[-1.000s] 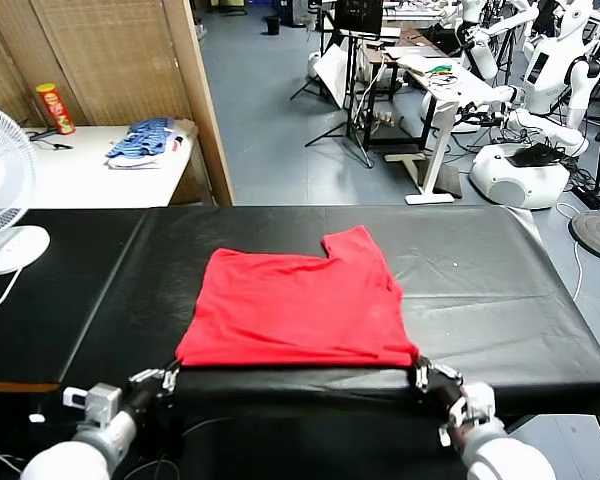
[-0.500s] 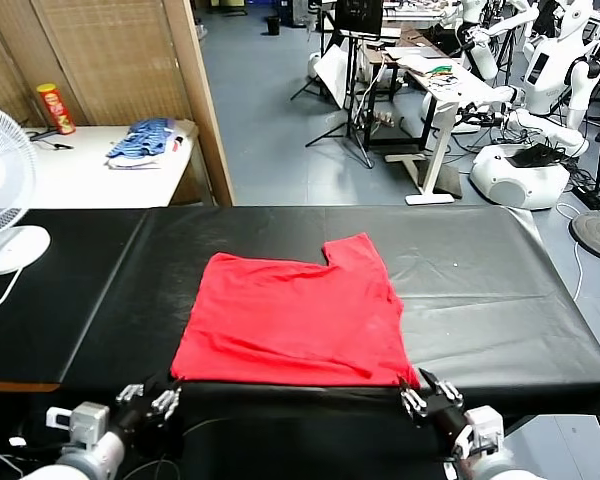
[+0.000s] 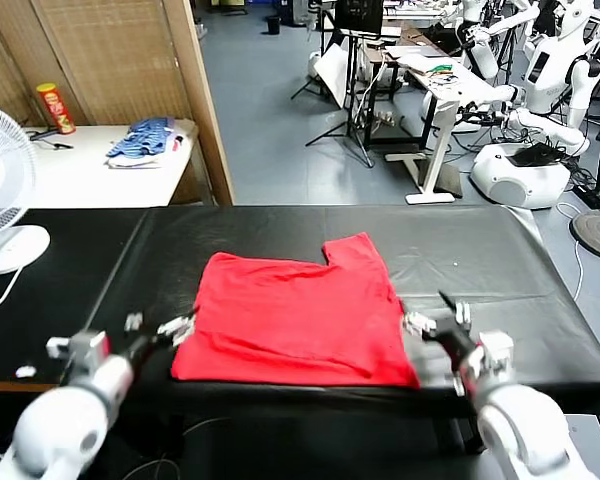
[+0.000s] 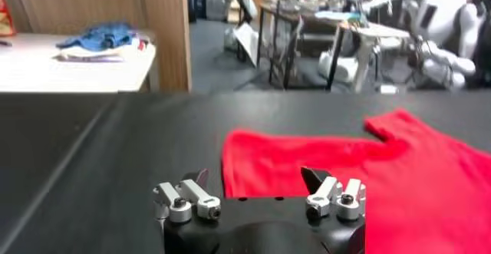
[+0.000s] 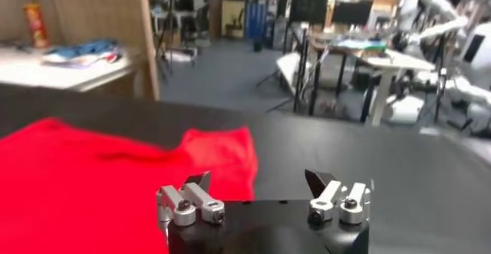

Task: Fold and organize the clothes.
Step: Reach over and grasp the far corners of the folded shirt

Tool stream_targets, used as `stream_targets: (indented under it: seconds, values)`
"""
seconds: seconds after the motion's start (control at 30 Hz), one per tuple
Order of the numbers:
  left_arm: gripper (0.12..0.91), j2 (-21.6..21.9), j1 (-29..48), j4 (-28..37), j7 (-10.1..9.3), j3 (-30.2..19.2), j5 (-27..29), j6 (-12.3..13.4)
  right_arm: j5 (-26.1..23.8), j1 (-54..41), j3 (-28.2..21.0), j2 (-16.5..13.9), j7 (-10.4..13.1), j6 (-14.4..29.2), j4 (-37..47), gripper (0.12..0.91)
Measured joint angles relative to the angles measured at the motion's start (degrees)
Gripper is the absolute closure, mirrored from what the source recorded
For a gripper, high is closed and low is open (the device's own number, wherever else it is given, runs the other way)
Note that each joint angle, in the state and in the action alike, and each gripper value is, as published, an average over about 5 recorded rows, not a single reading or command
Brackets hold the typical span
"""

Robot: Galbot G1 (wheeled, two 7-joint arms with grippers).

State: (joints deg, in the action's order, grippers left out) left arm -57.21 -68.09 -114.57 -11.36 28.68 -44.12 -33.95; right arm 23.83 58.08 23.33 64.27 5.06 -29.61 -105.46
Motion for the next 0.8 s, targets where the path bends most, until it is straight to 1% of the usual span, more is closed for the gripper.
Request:
stream_targets:
  seconds: [0.17,0.37,0.47,0.57,0.7,0.8]
  values:
    - [0.232,-1.85,11.32,10.23,0.03,-6.55,-0.8,-1.14,0.26,-9.61,-5.07,1.78,0.47,-0.9,11.19,0.227]
    - [0.232,-4.0,21.15,20.68,0.02,-11.86,-0.67,-0.93,1.8,-17.23,-8.65,4.28,0.16,-2.12,21.32,0.227]
    - [0.232,-4.87,24.43,25.17,0.02,-13.48,-0.54,-0.96,2.5,-19.86,-9.82,5.36,0.0,-2.56,24.81,0.227]
    - [0.232,-5.54,26.99,29.0,0.1,-14.82,-0.55,-1.57,2.77,-21.98,-10.77,6.43,-0.46,-2.84,27.66,0.227]
    - [0.232,-5.93,29.43,32.86,0.49,-16.34,-0.08,-2.55,2.92,-24.25,-11.59,7.75,-1.21,-3.05,30.72,0.227]
    - [0.232,-6.14,30.71,34.88,0.71,-17.12,0.3,-2.71,2.92,-25.44,-11.8,8.68,-1.61,-3.18,32.63,0.229]
